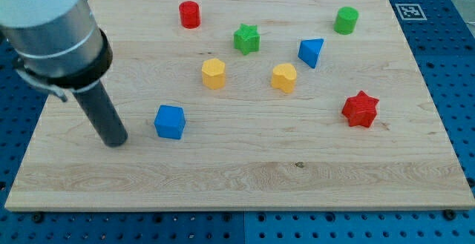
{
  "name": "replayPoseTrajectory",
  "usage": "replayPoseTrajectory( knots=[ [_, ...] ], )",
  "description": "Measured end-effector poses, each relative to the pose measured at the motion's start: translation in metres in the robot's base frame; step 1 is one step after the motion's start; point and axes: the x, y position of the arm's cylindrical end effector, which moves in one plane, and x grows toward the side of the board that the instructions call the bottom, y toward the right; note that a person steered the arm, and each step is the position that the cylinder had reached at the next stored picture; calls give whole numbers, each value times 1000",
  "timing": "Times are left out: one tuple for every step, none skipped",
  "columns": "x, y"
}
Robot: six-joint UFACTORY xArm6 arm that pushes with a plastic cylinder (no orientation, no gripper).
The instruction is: Slide the blue cube towards the right side
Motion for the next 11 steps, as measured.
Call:
replayPoseTrajectory(
  knots=[
    [-9,0],
    [-17,29],
    [-17,61],
    [-18,77],
    [-17,79],
    [-15,89],
    [-15,119],
    [-15,155],
    [-15,183],
    [-14,206],
    [2,206]
  ],
)
